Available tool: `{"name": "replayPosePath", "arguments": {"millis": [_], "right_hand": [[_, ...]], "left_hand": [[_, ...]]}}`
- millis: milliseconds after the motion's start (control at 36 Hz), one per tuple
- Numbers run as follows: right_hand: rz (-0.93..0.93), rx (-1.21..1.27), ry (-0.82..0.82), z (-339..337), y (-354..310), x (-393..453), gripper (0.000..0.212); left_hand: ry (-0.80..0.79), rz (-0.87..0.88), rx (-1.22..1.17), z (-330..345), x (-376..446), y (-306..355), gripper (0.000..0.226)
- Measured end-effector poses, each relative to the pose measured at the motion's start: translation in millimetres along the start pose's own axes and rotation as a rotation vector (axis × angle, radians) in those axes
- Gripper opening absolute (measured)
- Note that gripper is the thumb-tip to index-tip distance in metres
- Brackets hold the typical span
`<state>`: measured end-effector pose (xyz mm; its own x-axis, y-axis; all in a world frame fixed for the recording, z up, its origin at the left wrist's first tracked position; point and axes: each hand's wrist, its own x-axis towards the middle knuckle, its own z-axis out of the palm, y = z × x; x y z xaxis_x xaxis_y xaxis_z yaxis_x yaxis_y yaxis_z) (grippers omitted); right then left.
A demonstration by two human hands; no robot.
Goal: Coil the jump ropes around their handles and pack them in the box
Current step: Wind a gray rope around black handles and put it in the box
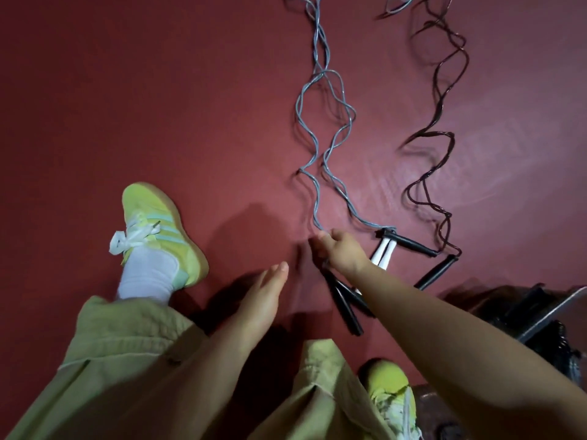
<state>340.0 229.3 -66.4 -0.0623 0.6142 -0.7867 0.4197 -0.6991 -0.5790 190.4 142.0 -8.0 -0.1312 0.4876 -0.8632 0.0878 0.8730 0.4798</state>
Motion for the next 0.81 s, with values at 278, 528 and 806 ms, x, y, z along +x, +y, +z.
{"name": "replayPosePath", "arguments": {"millis": [278,528,806], "right_hand": [[-0.202,0.379,-0.243,-27,-120,-133,0.025],[-0.440,0.511,-0.269,-54,-239,-280,0.024],[-0.668,0.522,-0.276,-74,-267,-456,0.030]], "left_hand": [[-0.013,0.206,-0.226,-33,-62,76,0.087],[-0.147,0.737,-0.327,-65,-207,144,0.093],[0.018,0.910,-0.265,-41,-357,135,0.026]]}}
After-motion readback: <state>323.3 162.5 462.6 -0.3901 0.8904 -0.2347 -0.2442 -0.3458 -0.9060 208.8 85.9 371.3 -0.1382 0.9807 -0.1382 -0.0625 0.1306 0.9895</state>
